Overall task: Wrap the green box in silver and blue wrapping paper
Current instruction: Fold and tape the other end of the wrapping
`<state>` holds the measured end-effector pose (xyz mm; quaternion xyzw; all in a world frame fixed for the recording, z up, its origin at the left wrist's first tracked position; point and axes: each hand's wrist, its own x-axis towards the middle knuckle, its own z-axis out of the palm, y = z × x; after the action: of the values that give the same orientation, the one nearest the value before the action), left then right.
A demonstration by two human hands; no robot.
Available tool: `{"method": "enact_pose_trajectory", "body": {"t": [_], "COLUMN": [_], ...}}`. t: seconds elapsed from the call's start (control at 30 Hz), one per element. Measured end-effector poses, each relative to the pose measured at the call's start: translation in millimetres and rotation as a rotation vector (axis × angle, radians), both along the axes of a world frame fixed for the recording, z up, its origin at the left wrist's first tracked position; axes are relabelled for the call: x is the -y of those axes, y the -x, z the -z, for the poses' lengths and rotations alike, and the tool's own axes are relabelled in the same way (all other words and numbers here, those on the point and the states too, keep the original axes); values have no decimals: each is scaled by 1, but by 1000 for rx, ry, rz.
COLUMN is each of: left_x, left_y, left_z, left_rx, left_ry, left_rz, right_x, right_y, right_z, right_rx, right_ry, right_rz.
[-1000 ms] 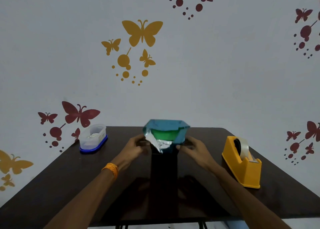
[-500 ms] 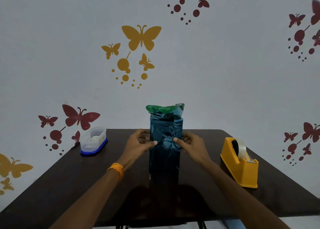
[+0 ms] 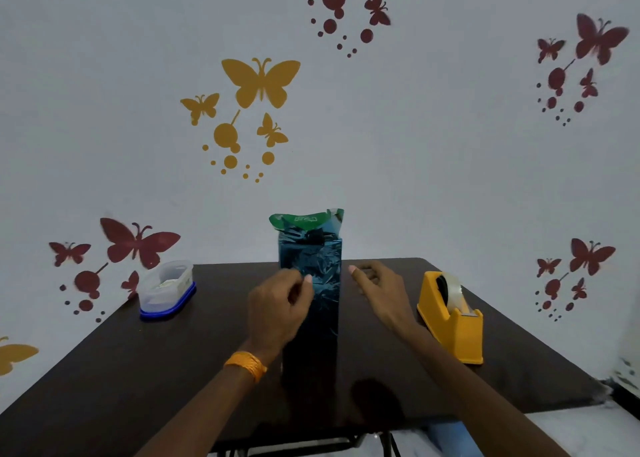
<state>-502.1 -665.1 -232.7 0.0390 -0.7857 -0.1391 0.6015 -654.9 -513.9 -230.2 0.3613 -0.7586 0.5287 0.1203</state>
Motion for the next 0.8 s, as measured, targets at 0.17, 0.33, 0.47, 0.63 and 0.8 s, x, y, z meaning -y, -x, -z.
{"method": "enact_pose_trajectory", "body": {"t": [0.17,0.33,0.47,0.63,0.8], "left_x": [-63,-119,-145,-163,-158], "left_y": [55,118,145,160,169], "left_z": [1,7,16,30,37], "left_rx": [298,515,751,738,715], "left_ry": [-49,-288,-350,-281,-293], "left_rz": [308,533,609,539,523], "right_x": [-54,-127,-157,-155,-155], "right_y": [22,49,61,61,65], "right_z": [-14,-15,-10,-5,-9], "right_rx": [-93,-96,65,369,608], "right_ry": [-77,-251,-320,-361,-200], "right_rz": [277,577,590,414,363]}}
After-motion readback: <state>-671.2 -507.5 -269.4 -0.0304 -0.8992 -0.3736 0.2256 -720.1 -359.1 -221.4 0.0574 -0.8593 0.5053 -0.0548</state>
